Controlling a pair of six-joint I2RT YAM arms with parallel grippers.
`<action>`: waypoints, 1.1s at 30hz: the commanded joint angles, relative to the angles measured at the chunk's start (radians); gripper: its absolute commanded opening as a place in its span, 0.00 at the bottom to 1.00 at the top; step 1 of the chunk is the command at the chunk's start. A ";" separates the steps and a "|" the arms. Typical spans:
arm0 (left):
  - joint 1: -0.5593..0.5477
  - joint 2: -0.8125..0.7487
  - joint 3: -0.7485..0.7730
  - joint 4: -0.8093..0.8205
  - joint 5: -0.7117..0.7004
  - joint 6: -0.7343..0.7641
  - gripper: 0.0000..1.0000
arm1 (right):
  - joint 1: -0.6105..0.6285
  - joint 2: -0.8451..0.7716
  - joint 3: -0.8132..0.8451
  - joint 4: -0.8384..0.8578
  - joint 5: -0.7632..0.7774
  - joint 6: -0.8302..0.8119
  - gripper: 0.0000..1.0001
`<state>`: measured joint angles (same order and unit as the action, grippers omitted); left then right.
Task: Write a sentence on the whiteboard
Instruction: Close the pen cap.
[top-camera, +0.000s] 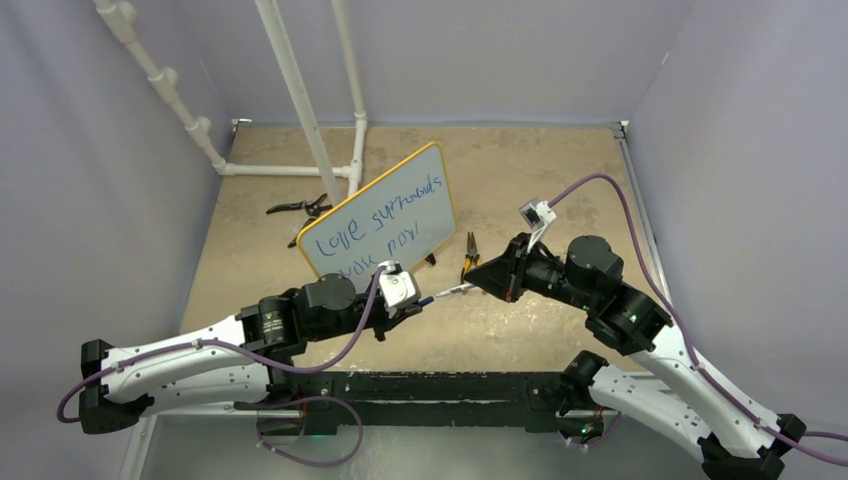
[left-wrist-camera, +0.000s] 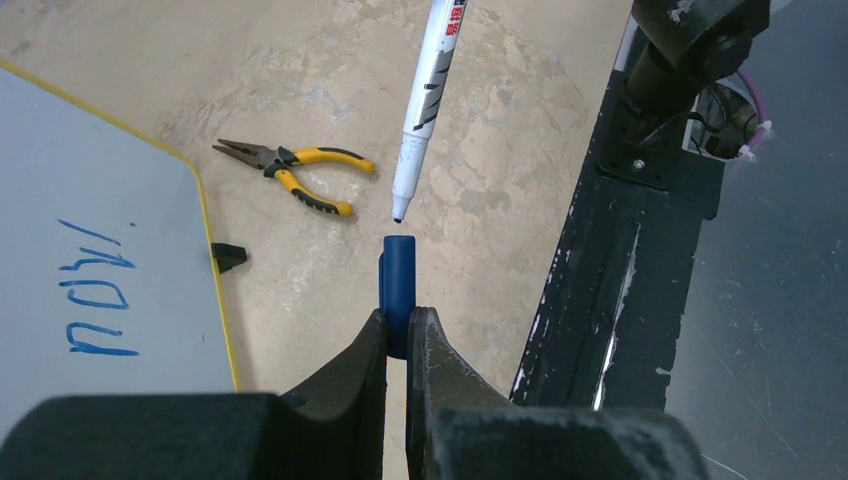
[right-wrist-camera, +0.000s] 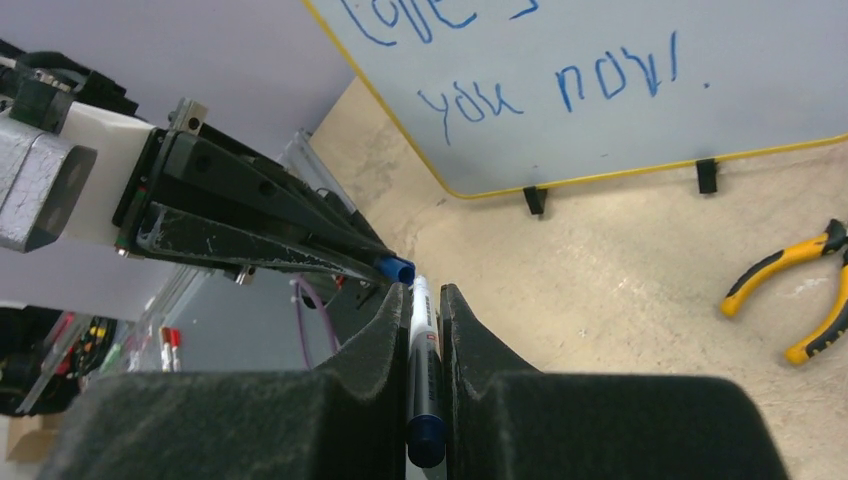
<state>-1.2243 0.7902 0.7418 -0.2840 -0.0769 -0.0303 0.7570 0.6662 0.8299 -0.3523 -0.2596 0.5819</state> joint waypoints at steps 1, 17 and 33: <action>0.002 -0.018 -0.010 0.010 0.047 0.026 0.00 | -0.004 -0.003 0.034 0.009 -0.068 -0.015 0.00; 0.002 -0.020 -0.015 0.009 0.063 0.051 0.00 | -0.004 0.010 0.025 0.033 -0.092 -0.013 0.00; 0.002 -0.034 -0.015 0.025 0.072 0.051 0.00 | -0.004 0.020 -0.002 0.077 -0.135 -0.003 0.00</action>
<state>-1.2243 0.7765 0.7326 -0.2958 -0.0181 0.0055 0.7570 0.6807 0.8295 -0.3279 -0.3542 0.5827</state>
